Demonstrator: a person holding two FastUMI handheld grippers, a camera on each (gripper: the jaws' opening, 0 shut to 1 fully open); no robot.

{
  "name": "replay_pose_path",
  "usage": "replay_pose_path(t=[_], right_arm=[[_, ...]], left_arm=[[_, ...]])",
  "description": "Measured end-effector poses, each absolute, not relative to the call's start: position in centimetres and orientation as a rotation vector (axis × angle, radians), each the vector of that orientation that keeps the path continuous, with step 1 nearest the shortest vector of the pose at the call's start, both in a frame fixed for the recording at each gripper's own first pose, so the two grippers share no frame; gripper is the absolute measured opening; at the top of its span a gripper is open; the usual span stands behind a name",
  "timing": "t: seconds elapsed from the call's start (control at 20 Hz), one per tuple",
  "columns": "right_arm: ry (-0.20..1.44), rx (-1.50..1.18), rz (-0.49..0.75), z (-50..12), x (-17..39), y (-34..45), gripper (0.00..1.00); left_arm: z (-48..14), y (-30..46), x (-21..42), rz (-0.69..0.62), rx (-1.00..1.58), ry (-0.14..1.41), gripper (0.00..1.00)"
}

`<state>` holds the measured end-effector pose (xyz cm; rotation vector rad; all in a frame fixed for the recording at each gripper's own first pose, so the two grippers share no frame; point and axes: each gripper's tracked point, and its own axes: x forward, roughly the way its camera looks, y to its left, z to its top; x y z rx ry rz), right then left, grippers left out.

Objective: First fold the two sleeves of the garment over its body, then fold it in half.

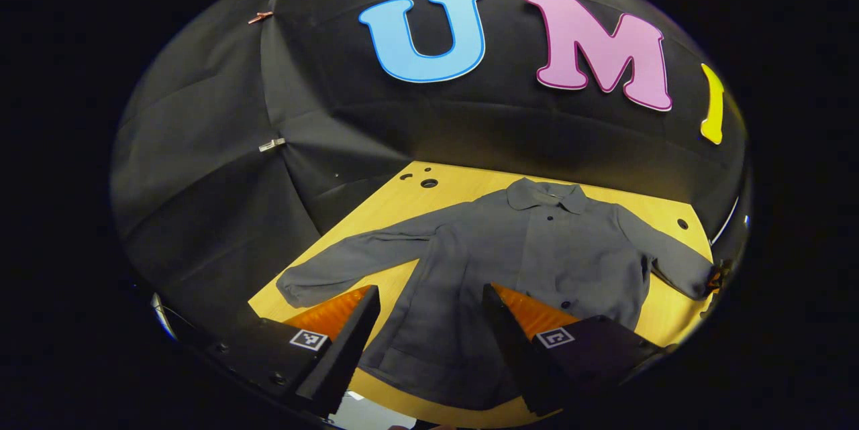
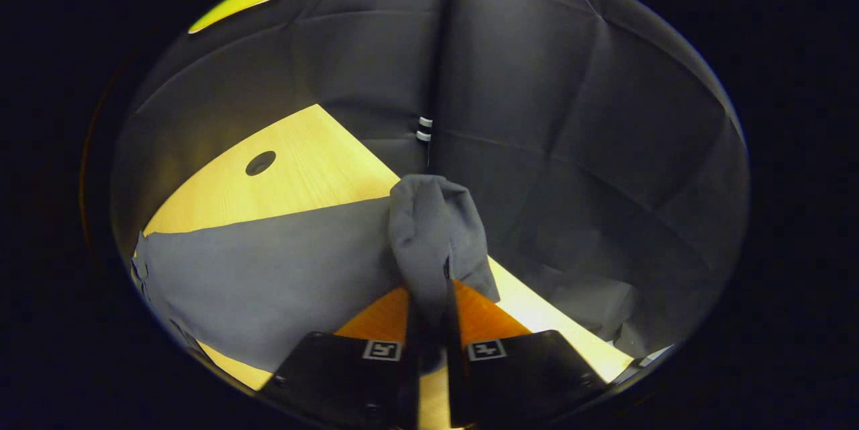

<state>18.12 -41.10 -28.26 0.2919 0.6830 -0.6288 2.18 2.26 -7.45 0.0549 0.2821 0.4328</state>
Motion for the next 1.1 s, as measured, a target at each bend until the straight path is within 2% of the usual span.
replay_pose_path(t=[0.1, 0.15, 0.45, 1.1], right_arm=[[0.673, 0.321, -0.610, -28.3, 18.7, -40.4, 0.06], [0.674, 0.342, -0.596, -28.6, 18.8, -39.5, 0.06], [0.580, 0.278, -0.535, -24.1, 20.4, -37.9, 0.06], [0.419, 0.087, -0.247, -10.4, 24.6, -19.0, 0.06]], left_arm=[[-7.2, 2.7, 2.1, 0.436, 0.060, 0.275, 0.96], [-7.0, 3.0, 2.0, 0.435, 0.061, 0.272, 0.96], [-6.8, 5.3, 1.4, 0.429, 0.059, 0.274, 0.97], [-7.8, 13.1, -1.6, 0.483, -0.049, 0.251, 0.96]])
